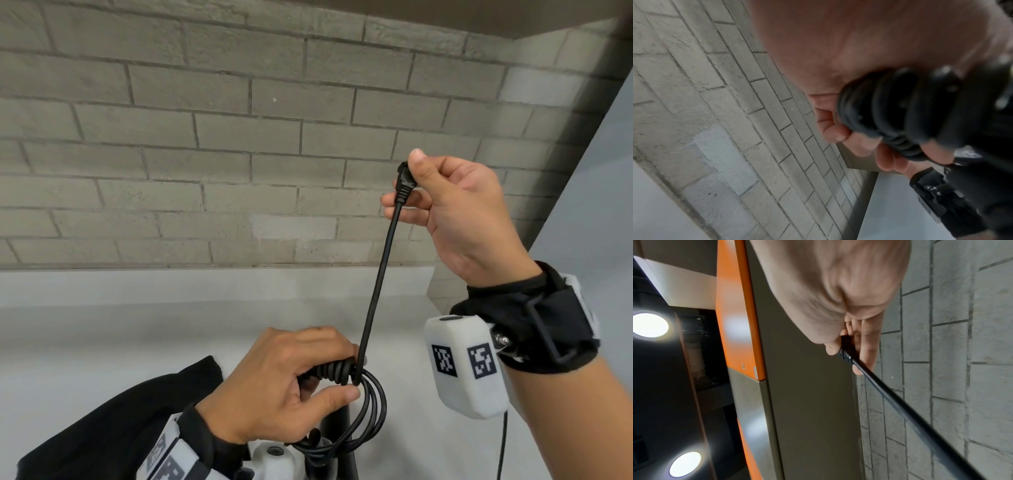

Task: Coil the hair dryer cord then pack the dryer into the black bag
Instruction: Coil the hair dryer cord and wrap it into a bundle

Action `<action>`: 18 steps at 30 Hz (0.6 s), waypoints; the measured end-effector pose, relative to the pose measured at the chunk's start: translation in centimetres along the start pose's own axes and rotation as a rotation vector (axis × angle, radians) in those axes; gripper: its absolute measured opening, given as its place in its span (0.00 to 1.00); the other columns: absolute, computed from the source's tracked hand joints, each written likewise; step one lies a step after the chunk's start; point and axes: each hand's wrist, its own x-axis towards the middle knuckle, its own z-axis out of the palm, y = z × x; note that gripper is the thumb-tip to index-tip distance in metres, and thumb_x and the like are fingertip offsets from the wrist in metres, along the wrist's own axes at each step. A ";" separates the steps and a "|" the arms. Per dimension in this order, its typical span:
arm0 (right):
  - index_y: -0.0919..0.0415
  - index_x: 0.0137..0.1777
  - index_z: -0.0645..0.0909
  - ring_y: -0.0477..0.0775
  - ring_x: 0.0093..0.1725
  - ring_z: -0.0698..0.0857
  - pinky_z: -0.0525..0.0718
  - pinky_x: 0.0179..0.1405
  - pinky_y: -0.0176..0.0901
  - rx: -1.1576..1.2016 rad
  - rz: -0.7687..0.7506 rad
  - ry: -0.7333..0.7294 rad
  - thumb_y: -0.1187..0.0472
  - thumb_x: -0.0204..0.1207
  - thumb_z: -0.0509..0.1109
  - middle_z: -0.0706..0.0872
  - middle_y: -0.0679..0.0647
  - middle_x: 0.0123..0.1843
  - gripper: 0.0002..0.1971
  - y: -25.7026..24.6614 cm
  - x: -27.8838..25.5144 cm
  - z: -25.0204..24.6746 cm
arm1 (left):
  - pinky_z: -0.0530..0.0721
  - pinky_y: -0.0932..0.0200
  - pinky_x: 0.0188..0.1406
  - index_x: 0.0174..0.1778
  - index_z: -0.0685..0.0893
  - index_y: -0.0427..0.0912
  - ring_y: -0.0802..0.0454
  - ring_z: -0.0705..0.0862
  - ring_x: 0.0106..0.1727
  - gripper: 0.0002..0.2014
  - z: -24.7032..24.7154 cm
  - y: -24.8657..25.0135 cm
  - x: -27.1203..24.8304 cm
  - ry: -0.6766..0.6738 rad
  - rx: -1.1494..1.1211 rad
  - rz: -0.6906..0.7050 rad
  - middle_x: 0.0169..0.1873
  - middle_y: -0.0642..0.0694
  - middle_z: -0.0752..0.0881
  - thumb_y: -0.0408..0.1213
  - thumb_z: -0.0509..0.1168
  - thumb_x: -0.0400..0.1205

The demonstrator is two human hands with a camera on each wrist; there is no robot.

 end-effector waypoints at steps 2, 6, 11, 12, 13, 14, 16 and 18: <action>0.64 0.42 0.78 0.53 0.30 0.89 0.89 0.30 0.43 0.007 0.012 0.022 0.60 0.84 0.66 0.82 0.56 0.37 0.10 0.2 0.2 -0.3 | 0.83 0.49 0.32 0.56 0.86 0.50 0.49 0.86 0.34 0.09 0.1 0.0 0.0 0.000 -0.020 0.001 0.46 0.58 0.85 0.46 0.72 0.82; 0.64 0.42 0.78 0.51 0.30 0.89 0.89 0.30 0.41 0.040 0.055 0.078 0.59 0.84 0.66 0.82 0.57 0.37 0.10 1.1 0.1 -1.1 | 0.82 0.50 0.33 0.53 0.87 0.45 0.53 0.85 0.39 0.08 0.4 0.3 -0.1 0.039 -0.038 0.011 0.42 0.57 0.84 0.42 0.73 0.81; 0.63 0.44 0.77 0.48 0.30 0.89 0.87 0.29 0.36 0.140 0.161 0.157 0.58 0.84 0.66 0.82 0.57 0.38 0.09 3.2 -0.8 -2.5 | 0.73 0.63 0.30 0.47 0.86 0.47 0.56 0.76 0.31 0.09 0.4 0.9 0.2 0.047 -0.038 0.019 0.35 0.62 0.75 0.49 0.72 0.80; 0.62 0.44 0.77 0.48 0.31 0.90 0.87 0.30 0.35 0.158 0.183 0.169 0.58 0.83 0.67 0.82 0.57 0.38 0.09 3.9 -1.1 -2.8 | 0.71 0.66 0.30 0.46 0.85 0.48 0.56 0.75 0.30 0.09 0.4 0.9 0.2 0.036 -0.035 0.015 0.34 0.62 0.74 0.48 0.74 0.78; 0.62 0.45 0.77 0.49 0.31 0.90 0.87 0.30 0.35 0.179 0.208 0.182 0.57 0.83 0.67 0.82 0.57 0.38 0.09 4.5 -1.4 -3.0 | 0.70 0.67 0.29 0.44 0.85 0.49 0.56 0.75 0.28 0.08 0.5 0.8 0.1 0.028 -0.034 0.007 0.33 0.62 0.74 0.46 0.75 0.77; 0.62 0.44 0.78 0.49 0.31 0.90 0.87 0.30 0.35 0.205 0.235 0.193 0.57 0.82 0.68 0.83 0.57 0.38 0.09 5.2 -1.7 -3.3 | 0.69 0.67 0.29 0.43 0.84 0.49 0.55 0.75 0.26 0.07 0.6 0.7 0.0 0.025 -0.032 -0.004 0.33 0.61 0.76 0.43 0.76 0.75; 0.62 0.43 0.79 0.49 0.32 0.89 0.88 0.31 0.35 0.266 0.293 0.207 0.57 0.81 0.69 0.86 0.55 0.35 0.09 6.5 -2.6 -3.8 | 0.71 0.63 0.28 0.41 0.84 0.48 0.53 0.76 0.26 0.05 0.7 0.5 -0.2 0.032 -0.029 -0.028 0.32 0.58 0.77 0.40 0.74 0.75; 0.63 0.43 0.82 0.47 0.33 0.89 0.88 0.32 0.33 0.352 0.350 0.235 0.58 0.80 0.70 0.88 0.53 0.33 0.08 7.7 -3.7 -4.4 | 0.72 0.63 0.28 0.42 0.83 0.48 0.53 0.76 0.26 0.03 0.8 0.3 -0.5 0.043 -0.031 -0.049 0.32 0.60 0.76 0.41 0.70 0.77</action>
